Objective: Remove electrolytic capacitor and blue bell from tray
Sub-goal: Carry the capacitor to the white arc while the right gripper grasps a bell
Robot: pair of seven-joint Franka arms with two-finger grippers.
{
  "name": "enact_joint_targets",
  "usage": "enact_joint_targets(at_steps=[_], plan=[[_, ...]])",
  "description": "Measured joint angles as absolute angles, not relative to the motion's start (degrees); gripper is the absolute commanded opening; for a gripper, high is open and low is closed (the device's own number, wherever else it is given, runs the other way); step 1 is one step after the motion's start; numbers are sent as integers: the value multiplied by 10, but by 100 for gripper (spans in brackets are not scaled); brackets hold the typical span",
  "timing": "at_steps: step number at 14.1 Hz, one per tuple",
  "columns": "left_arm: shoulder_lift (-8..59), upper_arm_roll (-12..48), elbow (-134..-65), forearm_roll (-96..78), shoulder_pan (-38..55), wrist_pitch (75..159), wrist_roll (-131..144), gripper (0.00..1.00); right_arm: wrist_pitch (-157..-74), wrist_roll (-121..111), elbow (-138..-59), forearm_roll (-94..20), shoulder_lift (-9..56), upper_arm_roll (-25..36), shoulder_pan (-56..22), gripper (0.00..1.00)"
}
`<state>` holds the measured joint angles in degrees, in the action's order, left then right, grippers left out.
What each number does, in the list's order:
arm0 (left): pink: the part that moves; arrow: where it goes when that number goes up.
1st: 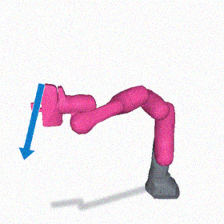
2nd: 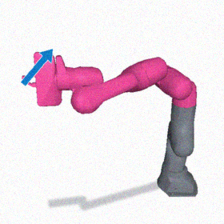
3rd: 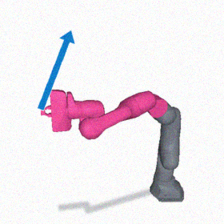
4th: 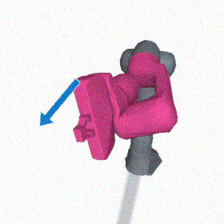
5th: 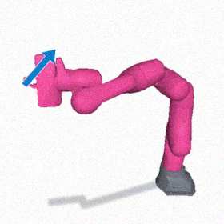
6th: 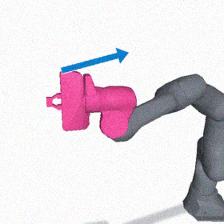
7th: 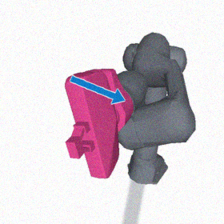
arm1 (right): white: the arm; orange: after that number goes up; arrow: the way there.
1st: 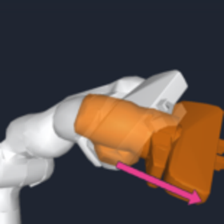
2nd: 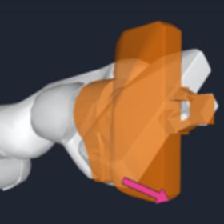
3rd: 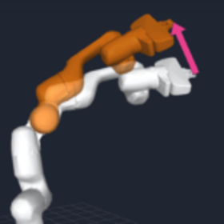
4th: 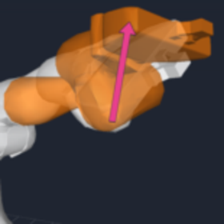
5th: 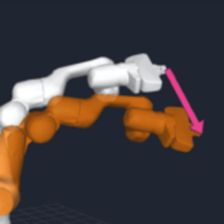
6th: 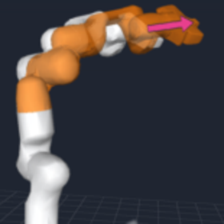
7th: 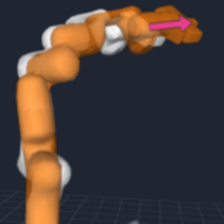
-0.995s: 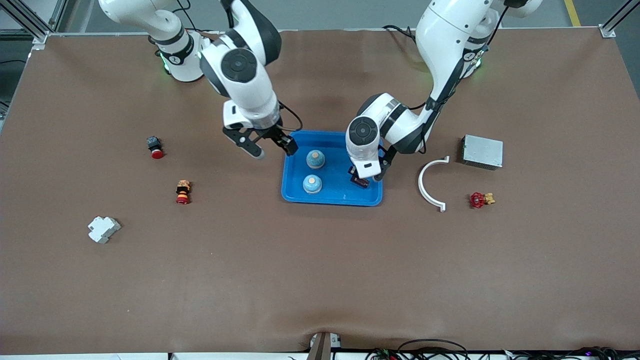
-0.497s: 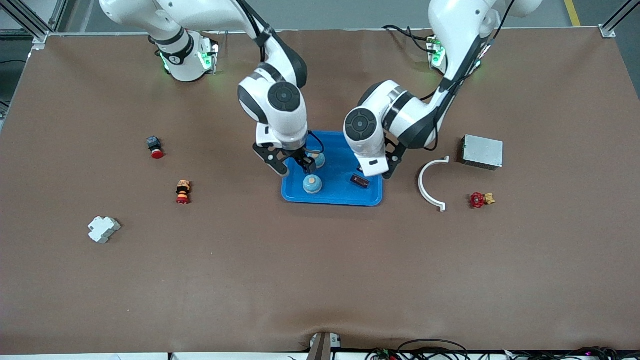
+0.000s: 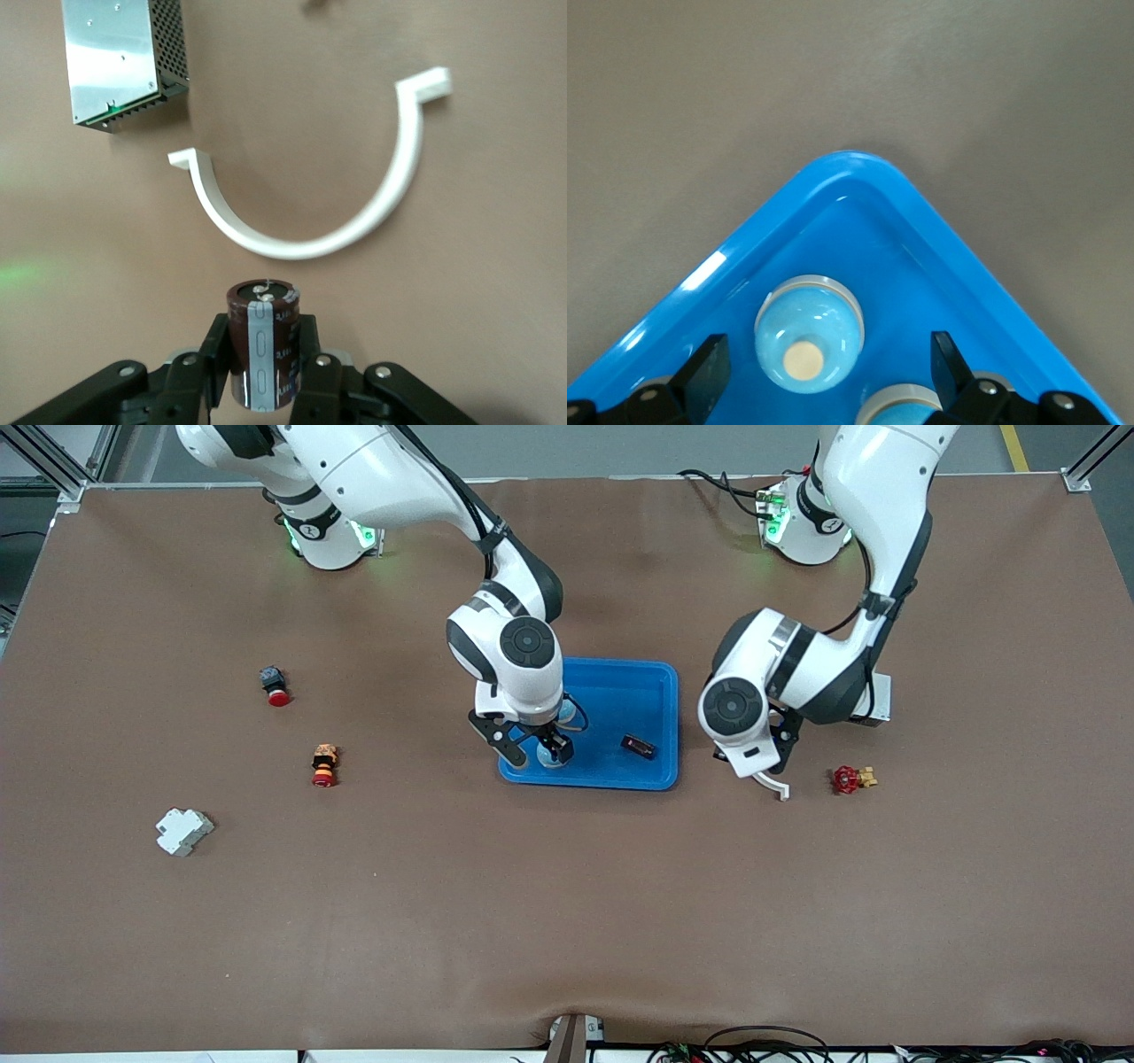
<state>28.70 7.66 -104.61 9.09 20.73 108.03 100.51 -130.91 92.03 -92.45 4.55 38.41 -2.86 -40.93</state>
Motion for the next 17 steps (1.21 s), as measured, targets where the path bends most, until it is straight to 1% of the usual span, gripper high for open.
enact_joint_targets(at_steps=[5,9,10,11,12,13,14,16,17], plan=[[297,76,-1058,119,148,1085,988,0,-1320,935,-922,48,399,-29,-414,100],[312,76,-1066,147,123,1112,987,0,-1333,944,-922,48,413,-29,-419,100],[318,76,-1067,152,119,1119,987,2,-1338,944,-922,49,417,-28,-419,100],[323,76,-1067,157,115,1124,987,7,-1342,944,-921,49,421,-28,-419,100],[327,76,-1067,160,113,1125,987,22,-1343,944,-920,49,424,-28,-419,100],[330,76,-1067,161,112,1126,987,64,-1344,945,-919,49,426,-28,-419,100],[331,76,-1067,162,112,1126,987,100,-1344,945,-918,49,426,-28,-419,100],[331,76,-1066,165,108,1126,987,100,-1344,945,-916,49,426,-28,-419,100],[331,76,-1066,171,105,1126,987,100,-1344,946,-914,49,426,-28,-419,89]])
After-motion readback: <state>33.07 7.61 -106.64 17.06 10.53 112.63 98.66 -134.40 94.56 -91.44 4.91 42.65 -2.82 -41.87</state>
